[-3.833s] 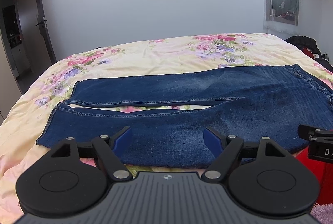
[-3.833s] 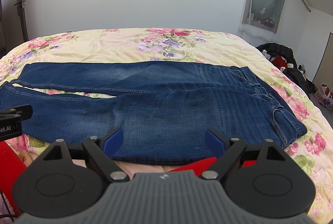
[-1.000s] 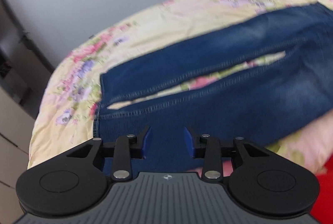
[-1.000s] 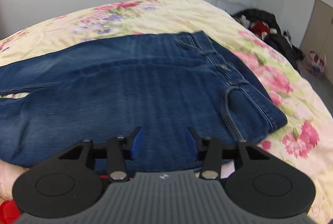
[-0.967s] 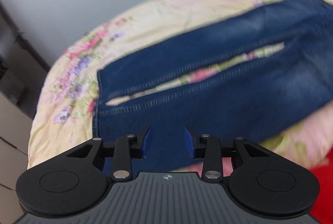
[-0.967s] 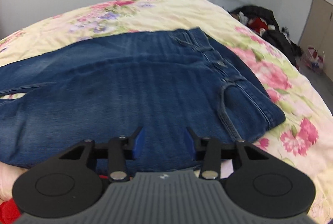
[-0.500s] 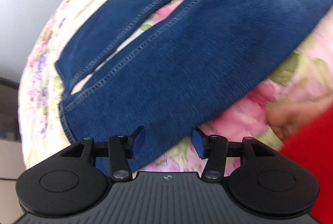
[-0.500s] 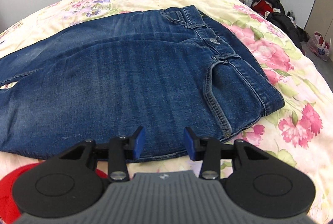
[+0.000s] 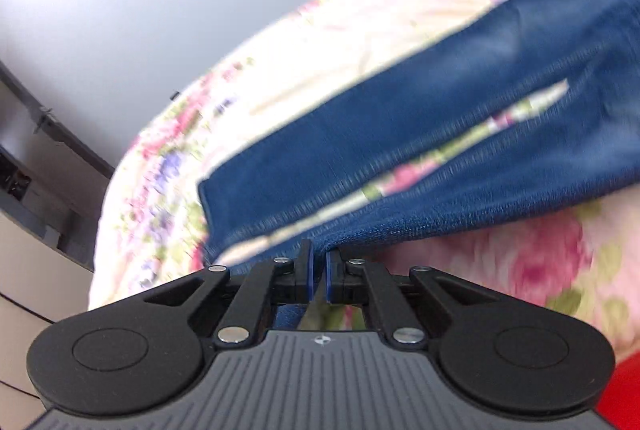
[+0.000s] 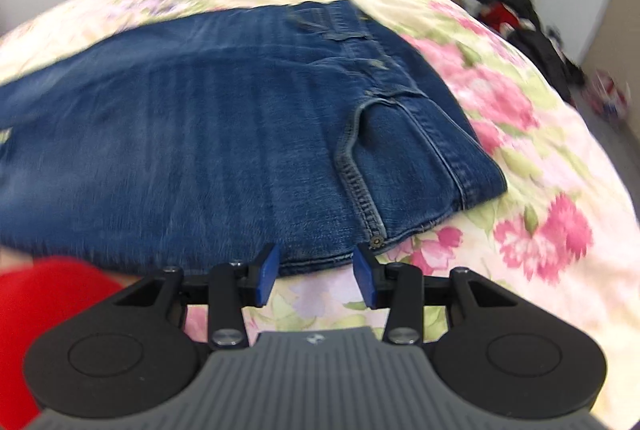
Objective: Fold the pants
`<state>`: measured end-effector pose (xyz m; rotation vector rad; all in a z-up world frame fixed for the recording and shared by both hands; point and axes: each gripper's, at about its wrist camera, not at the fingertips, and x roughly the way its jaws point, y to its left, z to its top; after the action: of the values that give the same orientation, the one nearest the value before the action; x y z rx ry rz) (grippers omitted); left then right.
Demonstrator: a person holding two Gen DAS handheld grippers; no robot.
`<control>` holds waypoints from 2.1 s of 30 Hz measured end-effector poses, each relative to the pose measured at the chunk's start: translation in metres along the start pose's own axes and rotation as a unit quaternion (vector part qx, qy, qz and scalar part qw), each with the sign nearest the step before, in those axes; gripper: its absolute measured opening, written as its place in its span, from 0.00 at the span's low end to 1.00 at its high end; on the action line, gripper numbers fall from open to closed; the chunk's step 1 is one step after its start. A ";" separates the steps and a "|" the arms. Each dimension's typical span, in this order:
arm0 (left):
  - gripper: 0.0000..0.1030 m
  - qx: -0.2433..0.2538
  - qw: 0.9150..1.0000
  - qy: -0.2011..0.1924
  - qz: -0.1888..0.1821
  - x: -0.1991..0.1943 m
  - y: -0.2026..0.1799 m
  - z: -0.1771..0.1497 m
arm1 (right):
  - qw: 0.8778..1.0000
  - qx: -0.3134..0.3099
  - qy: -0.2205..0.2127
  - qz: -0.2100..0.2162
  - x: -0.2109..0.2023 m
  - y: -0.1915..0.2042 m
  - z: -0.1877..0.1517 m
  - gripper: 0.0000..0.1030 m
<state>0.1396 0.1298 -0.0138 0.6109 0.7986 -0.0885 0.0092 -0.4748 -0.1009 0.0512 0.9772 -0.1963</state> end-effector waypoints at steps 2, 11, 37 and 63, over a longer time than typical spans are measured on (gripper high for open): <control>0.04 -0.021 1.000 -0.006 0.006 -0.006 0.008 0.017 | 1.000 -0.003 0.006 0.024 0.002 -0.005 0.002 0.37; 0.03 -0.047 0.998 -0.023 0.020 -0.015 0.020 0.067 | 0.990 -0.119 0.038 0.062 0.024 -0.004 0.009 0.43; 0.03 -0.090 0.995 -0.013 0.030 0.001 0.053 0.092 | 0.966 -0.250 -0.068 -0.001 -0.031 0.015 0.084 0.02; 0.15 -0.042 0.994 0.101 0.030 0.256 0.048 0.163 | 0.961 -0.260 -0.041 -0.087 0.257 0.111 0.317 0.04</control>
<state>0.4395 0.1189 -0.0814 0.5687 0.9730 0.0630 0.4289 -0.4440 -0.1415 -0.5238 0.9252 -0.0971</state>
